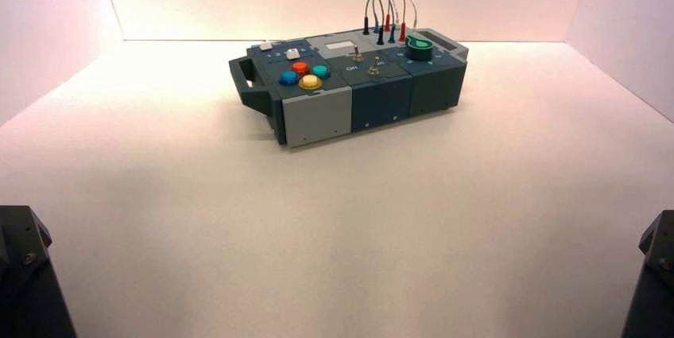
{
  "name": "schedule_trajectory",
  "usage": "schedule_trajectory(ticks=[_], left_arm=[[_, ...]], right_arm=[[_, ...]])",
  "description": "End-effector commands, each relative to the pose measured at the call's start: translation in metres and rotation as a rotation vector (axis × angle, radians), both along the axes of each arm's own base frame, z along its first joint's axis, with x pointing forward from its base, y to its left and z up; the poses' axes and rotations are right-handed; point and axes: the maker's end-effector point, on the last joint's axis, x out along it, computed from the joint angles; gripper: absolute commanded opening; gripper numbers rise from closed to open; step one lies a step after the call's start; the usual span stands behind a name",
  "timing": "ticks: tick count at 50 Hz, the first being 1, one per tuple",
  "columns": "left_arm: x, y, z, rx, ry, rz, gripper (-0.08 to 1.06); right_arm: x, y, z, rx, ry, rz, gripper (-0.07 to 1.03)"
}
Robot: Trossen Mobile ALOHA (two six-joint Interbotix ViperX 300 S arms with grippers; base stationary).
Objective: Flip the bottom switch off with the right gripper.
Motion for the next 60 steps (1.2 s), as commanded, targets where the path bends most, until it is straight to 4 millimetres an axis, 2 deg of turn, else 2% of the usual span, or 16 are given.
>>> schedule_trajectory(ticks=[1,13,21,32,37,41,45,52,55,60], left_arm=[[0.003,-0.001,0.008,0.001,-0.019,-0.003,-0.03],[0.003,-0.001,0.008,0.001,-0.017,-0.003,-0.03],[0.005,-0.001,0.003,0.005,0.007,-0.005,-0.03],[0.020,-0.008,-0.028,0.042,0.247,-0.039,-0.03],[0.028,-0.012,-0.034,0.048,0.322,-0.051,-0.03],[0.036,-0.015,-0.033,0.047,0.346,-0.055,-0.03],[0.048,-0.018,-0.025,0.043,0.341,-0.057,-0.03],[0.076,-0.022,-0.018,0.046,0.345,-0.060,-0.03],[0.089,-0.024,-0.021,0.048,0.365,-0.060,-0.03],[0.112,-0.030,-0.033,0.056,0.418,-0.068,-0.03]], right_arm=[[0.002,0.001,0.004,0.006,-0.003,-0.003,-0.02],[0.003,0.001,0.002,0.001,0.009,-0.003,-0.02],[0.006,0.002,-0.007,-0.015,0.060,-0.002,-0.02],[0.022,0.013,-0.039,-0.080,0.317,0.010,-0.02],[0.032,0.018,-0.043,-0.107,0.385,0.017,-0.02],[0.047,0.024,-0.040,-0.119,0.413,0.020,-0.02],[0.071,0.031,-0.031,-0.133,0.413,0.025,-0.02],[0.122,0.049,-0.021,-0.153,0.420,0.035,-0.02],[0.149,0.059,-0.021,-0.162,0.433,0.037,-0.02],[0.181,0.072,-0.029,-0.177,0.473,0.042,-0.02]])
